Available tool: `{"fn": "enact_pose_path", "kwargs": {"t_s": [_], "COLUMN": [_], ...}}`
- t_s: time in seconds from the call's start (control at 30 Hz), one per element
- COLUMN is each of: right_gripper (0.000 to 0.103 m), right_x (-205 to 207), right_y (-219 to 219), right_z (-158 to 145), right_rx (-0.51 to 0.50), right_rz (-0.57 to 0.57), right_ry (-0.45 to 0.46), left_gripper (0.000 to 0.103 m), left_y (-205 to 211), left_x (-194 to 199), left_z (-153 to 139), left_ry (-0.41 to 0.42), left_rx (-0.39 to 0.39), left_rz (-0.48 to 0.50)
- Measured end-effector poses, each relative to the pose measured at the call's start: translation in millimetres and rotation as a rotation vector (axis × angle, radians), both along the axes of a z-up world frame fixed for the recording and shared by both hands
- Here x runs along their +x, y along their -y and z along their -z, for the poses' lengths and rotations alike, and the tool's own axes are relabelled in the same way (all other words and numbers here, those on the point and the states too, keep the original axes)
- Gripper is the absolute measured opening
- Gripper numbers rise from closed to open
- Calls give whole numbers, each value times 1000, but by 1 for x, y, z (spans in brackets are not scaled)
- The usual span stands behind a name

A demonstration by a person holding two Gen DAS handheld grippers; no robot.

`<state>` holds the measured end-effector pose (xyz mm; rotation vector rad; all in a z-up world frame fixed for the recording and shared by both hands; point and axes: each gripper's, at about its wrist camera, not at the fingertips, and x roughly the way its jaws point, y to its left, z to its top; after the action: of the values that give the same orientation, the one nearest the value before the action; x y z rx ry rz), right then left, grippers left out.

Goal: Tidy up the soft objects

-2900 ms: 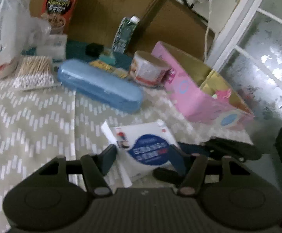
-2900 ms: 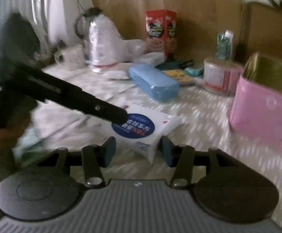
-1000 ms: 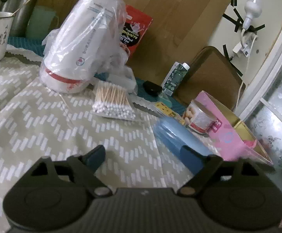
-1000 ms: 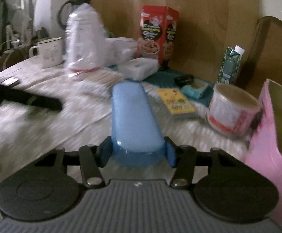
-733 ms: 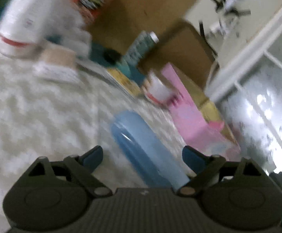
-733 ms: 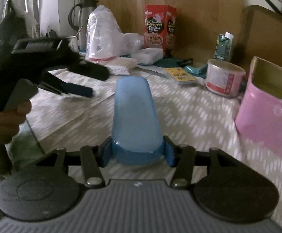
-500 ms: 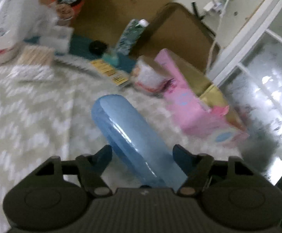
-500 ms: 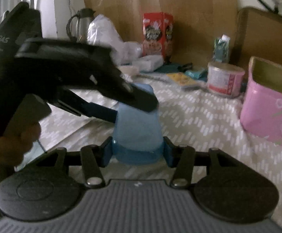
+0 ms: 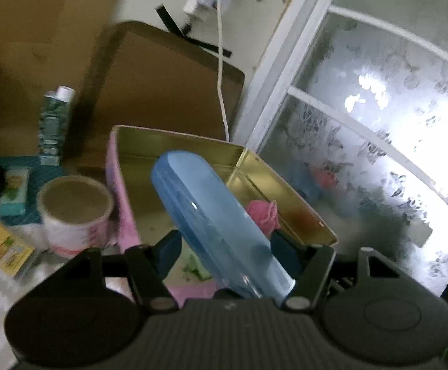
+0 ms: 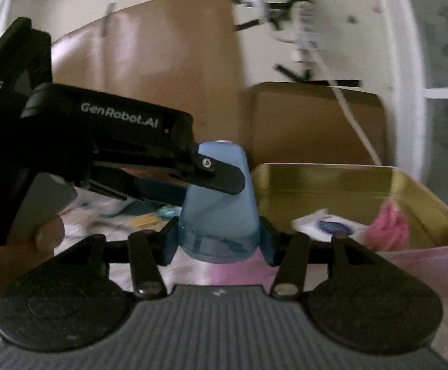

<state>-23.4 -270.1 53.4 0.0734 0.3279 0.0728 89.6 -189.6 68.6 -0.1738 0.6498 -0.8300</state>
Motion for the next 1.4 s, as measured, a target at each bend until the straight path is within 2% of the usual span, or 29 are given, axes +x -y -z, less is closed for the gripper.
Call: {"fn": "enact_pose_path", "kwargs": {"t_s": [0.13, 0.23, 0.33, 0.47, 0.53, 0.6, 0.7, 0.83, 0.87, 0.93, 1.03, 1.07, 1.23, 1.27, 1.4], "right_gripper": [55, 56, 58, 57, 58, 57, 57, 54, 49, 47, 47, 47, 48, 50, 70], "right_x": [26, 49, 52, 35, 25, 21, 18, 28, 33, 47, 70, 80, 157, 175, 256], "right_y": [23, 22, 18, 10, 3, -6, -26, -56, -63, -77, -94, -97, -110, -115, -127], "right_z": [10, 21, 22, 19, 17, 16, 11, 9, 10, 12, 11, 10, -2, -2, 4], "right_rx": [2, -17, -32, -31, -37, -45, -60, -66, -70, -78, -76, -64, -7, -14, -10], "right_rz": [74, 132, 165, 146, 130, 93, 4, -130, -165, -222, -275, -287, -252, -229, -72], "right_ry": [-32, -63, -54, 12, 46, 64, 72, 28, 6, -42, -97, -115, -187, -203, -325], "left_gripper": [64, 63, 63, 67, 68, 68, 68, 68, 68, 68, 72, 72, 72, 73, 73], "left_y": [28, 32, 13, -42, -78, -114, -167, -219, -229, -243, -257, -258, -257, -258, -265], "left_x": [19, 24, 10, -17, -27, -34, -38, -42, -43, -43, -44, -44, -50, -52, -51], "left_z": [11, 18, 15, 13, 18, 28, 46, 63, 66, 71, 72, 72, 70, 70, 72], "left_ry": [-14, -23, 1, 43, 47, 39, -16, 0, 8, 5, -7, -6, 15, 19, 13], "left_rx": [44, 78, 62, 22, 12, 46, 71, 203, 223, 235, 147, 140, 112, 102, 45], "left_rz": [0, -15, -2, -19, -74, -169, -305, -501, -528, -562, -567, -570, -553, -552, -550]}}
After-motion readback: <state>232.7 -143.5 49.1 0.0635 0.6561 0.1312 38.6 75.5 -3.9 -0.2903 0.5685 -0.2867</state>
